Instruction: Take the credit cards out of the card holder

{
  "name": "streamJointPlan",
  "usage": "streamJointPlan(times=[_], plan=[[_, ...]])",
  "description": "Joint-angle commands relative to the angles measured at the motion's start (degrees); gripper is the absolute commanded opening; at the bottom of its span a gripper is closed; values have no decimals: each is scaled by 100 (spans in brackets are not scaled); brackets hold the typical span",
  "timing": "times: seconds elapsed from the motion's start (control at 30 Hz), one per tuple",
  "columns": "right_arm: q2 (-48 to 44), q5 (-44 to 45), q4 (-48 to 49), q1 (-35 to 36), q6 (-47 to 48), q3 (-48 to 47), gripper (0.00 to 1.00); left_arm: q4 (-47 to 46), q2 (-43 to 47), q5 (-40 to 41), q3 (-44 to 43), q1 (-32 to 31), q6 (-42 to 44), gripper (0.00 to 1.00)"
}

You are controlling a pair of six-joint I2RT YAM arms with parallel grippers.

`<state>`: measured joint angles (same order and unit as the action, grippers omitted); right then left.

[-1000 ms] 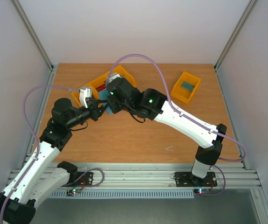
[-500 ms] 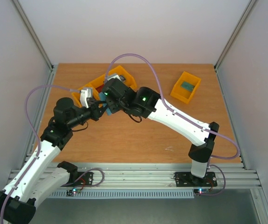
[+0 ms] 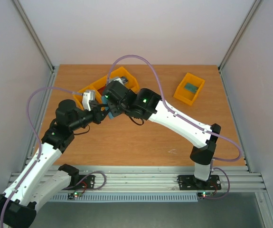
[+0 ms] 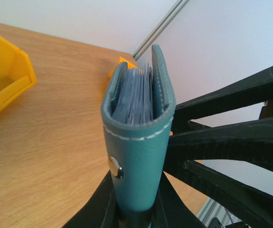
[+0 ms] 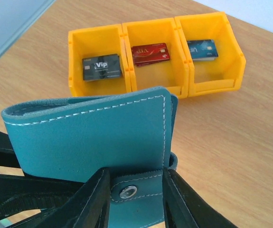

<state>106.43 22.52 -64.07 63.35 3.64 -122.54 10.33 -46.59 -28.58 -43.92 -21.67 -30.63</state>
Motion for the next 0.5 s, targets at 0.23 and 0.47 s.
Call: streamJointPlan(times=[0.23,0.47], plan=[[268,461,-1151,106,-270,205,30,-1120,167,-7,-178,-30,93,0],[407,479,-729,103,478,-315,28,-1059,160,-181,-82,-113,13,0]])
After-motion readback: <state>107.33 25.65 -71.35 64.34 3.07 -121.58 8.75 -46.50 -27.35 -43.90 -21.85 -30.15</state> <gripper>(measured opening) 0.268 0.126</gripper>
